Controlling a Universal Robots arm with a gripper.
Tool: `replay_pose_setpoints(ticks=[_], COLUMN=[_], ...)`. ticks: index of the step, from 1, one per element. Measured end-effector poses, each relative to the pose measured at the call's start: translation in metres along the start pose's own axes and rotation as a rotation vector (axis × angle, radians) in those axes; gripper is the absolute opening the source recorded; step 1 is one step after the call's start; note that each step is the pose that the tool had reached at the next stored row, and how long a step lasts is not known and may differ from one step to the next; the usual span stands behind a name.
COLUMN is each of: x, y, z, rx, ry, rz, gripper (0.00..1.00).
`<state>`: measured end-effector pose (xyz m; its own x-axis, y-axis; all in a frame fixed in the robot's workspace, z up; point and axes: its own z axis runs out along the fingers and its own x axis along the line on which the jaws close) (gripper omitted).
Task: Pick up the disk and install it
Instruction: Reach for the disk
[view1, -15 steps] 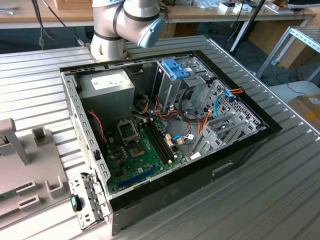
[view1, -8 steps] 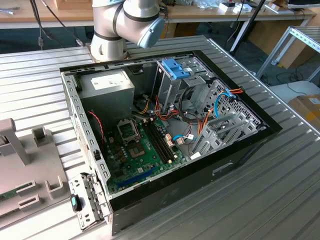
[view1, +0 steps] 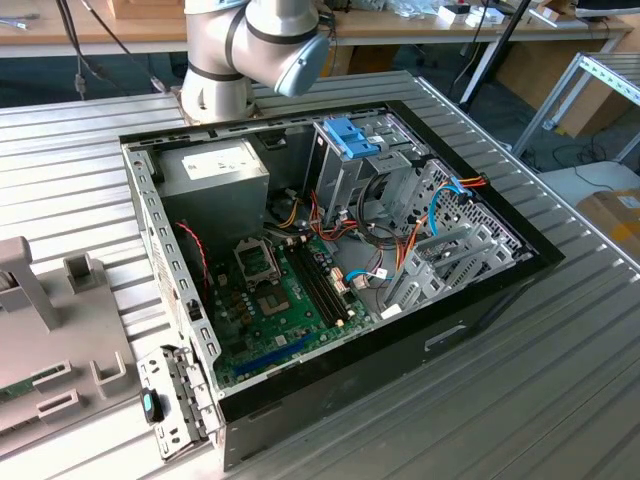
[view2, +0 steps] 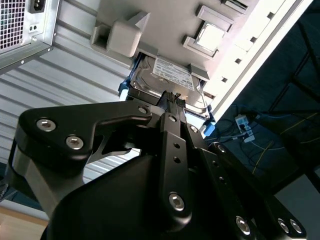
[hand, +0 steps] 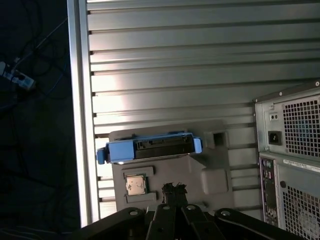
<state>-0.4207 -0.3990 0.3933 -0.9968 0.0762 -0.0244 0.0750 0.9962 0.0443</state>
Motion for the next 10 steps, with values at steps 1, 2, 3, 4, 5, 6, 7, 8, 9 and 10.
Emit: replay_pose_setpoints(ticks=[1,2,3,4,5,6,7,8,9,10], x=[0.0057,0.009,0.013,0.0171,0.02,0.0202,0.0203,0.0204,0.0204,0.0205], y=[-0.0004,-0.0007,-0.001,-0.0013,-0.0015,-0.0015,-0.0015,-0.0015,-0.0015,-0.0015], z=[-0.0001,-0.0002,-0.0003,-0.0004,-0.0005,-0.0005,-0.0005,-0.0005,-0.0005,-0.0005], rx=[0.0,0.0,-0.0001,0.0,0.0,0.0,0.0,-0.0001,0.0,-0.0001], ry=[0.0,0.0,-0.0001,0.0,0.0001,0.0,0.0,-0.0001,0.0,-0.0001], rz=[0.0,0.0,0.0,0.0,0.0,0.0,0.0,0.0,0.0,0.0], gripper=[0.11,0.11,0.11,0.11,0.11,0.11,0.11,0.11,0.11,0.11])
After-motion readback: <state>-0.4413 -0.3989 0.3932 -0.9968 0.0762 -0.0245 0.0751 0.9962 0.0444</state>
